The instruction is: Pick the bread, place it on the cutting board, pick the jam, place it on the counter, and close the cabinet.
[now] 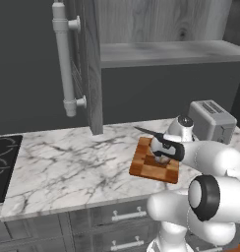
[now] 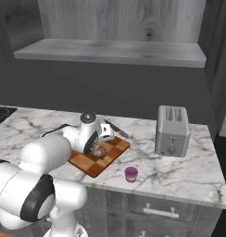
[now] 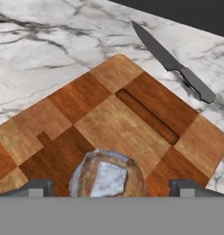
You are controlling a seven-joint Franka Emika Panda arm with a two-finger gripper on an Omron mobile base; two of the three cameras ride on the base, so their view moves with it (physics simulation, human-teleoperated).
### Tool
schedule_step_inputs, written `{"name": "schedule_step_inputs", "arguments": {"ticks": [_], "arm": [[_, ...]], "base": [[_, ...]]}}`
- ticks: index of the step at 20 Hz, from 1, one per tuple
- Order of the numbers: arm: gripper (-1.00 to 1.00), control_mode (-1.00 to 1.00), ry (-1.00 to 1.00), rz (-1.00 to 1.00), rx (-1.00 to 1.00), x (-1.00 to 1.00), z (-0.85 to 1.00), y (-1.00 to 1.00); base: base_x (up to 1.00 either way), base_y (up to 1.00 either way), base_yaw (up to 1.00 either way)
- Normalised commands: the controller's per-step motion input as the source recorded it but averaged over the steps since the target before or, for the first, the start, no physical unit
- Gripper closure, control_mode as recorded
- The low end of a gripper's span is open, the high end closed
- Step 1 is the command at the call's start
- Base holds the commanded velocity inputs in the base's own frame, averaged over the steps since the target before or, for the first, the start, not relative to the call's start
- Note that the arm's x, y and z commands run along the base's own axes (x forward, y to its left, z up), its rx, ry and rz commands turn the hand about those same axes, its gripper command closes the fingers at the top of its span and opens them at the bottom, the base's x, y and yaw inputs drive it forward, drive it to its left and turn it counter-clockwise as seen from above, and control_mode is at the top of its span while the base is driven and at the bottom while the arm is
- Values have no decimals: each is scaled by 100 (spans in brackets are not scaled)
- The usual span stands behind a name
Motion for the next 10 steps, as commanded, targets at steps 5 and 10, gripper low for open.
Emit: {"name": "schedule_step_inputs", "arguments": {"ticks": [5, 10], "arm": [[-100, -100, -3, 0, 0, 0, 3, 0], [-100, -100, -4, 0, 0, 0, 12, 0]], "base": [[0, 0, 0], [0, 0, 0]]}}
